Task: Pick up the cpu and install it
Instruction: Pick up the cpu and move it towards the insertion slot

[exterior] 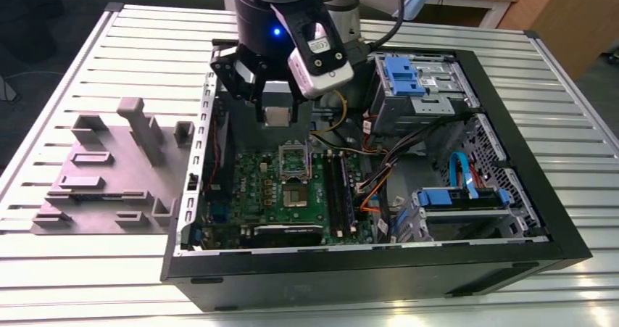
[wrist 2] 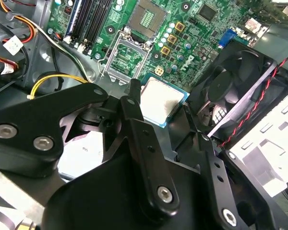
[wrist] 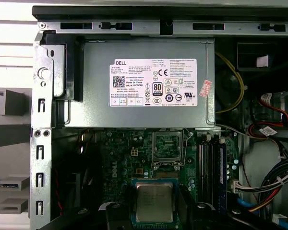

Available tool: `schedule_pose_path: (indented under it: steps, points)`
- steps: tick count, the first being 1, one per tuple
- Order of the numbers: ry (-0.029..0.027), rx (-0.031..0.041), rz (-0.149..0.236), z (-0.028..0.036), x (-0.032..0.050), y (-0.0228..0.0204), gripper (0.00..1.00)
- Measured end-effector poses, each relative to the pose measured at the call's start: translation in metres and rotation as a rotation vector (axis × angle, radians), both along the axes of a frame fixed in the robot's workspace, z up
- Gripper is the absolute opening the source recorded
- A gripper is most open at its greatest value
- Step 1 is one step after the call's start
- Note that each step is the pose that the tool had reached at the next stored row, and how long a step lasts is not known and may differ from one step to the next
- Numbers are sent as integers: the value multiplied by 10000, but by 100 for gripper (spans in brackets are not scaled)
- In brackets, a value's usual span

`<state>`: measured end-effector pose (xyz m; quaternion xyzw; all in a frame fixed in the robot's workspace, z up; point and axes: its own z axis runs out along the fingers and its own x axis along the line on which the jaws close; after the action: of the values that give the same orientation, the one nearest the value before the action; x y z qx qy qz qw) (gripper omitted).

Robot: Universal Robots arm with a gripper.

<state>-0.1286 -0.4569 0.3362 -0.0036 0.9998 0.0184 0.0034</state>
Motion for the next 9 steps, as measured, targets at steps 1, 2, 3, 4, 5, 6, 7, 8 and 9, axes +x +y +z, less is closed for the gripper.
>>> schedule_pose_path:
  steps: [1, 2, 3, 4, 5, 6, 7, 8, 9]
  points:
    - [0, 0, 0, 0, 0, 0, 47]
    - [-1, 1, 1, -1, 0, 0, 47]
    - [-1, 2, 0, -2, 1, 0, 47]
    - [-2, 3, 0, -3, 4, 0, 47]
    - [-3, 4, 1, -5, 9, 0, 47]
    - [-2, 4, 1, -6, 18, 0, 47]
    - [0, 1, 0, -6, 28, 0, 47]
    - [1, 1, 0, -7, 40, 0, 47]
    - [1, 2, 0, -8, 52, 0, 47]
